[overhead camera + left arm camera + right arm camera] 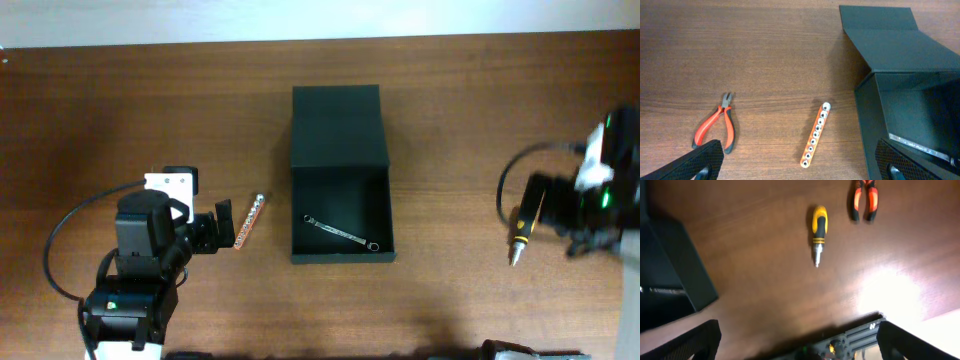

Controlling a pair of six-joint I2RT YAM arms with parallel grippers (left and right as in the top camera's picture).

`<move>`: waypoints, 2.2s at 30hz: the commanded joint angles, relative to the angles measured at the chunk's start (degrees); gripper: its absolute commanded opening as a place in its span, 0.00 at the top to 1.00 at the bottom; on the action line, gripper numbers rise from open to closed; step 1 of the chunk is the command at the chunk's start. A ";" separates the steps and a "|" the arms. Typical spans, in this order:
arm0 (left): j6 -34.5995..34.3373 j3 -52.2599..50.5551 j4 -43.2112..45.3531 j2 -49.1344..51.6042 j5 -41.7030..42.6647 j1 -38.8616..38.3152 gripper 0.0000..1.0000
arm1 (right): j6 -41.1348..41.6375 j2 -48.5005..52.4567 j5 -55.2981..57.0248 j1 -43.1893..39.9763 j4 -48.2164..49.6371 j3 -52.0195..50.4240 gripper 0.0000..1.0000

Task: Pack container
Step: 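Move the right gripper back toward the yellow screwdriver, then grasp the yellow-black screwdriver with the right gripper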

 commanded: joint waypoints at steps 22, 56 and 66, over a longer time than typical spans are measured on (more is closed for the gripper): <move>0.92 1.03 -0.76 0.04 -0.31 0.24 0.01 | 2.86 19.80 -0.63 -13.44 38.77 -31.87 0.01; 0.92 1.03 -0.74 0.04 -0.31 0.24 0.01 | 2.86 27.47 -0.85 -13.44 59.19 -42.80 0.05; 0.92 1.03 -0.72 0.04 -0.33 0.24 0.01 | 2.86 27.47 -3.23 -13.44 59.14 -42.86 0.41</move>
